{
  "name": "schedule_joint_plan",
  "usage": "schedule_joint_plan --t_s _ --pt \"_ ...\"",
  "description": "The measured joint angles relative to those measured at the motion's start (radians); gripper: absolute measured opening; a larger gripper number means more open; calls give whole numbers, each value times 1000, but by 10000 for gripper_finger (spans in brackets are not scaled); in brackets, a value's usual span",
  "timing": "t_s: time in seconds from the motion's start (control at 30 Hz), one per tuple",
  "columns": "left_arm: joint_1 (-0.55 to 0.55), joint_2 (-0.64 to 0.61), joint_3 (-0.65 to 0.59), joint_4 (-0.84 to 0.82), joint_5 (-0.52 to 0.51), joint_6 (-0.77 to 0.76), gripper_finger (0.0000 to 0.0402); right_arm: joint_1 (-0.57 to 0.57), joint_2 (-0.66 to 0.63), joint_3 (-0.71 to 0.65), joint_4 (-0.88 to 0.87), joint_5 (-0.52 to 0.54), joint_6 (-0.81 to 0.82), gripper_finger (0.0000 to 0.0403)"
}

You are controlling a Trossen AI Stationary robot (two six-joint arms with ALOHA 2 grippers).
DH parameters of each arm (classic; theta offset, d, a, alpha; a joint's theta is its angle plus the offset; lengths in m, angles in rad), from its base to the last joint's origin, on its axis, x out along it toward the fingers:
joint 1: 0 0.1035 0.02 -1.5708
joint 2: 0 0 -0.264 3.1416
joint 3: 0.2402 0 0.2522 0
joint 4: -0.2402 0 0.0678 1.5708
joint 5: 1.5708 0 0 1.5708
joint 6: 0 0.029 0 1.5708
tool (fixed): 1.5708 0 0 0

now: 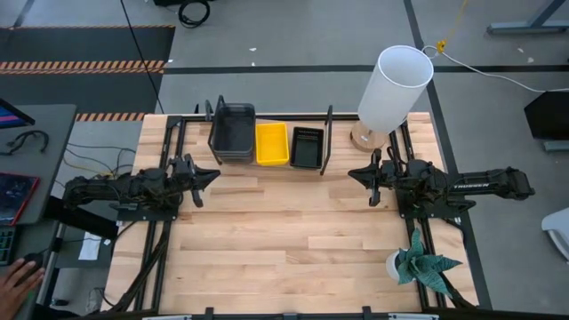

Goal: Stack baskets on shelf by color
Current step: Return to Home Position

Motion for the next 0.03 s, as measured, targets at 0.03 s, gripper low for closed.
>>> schedule_joint_plan --t_s 0.03 --pt "0 0 0 0 0 0 25 0 0 0 0 0 0 28"
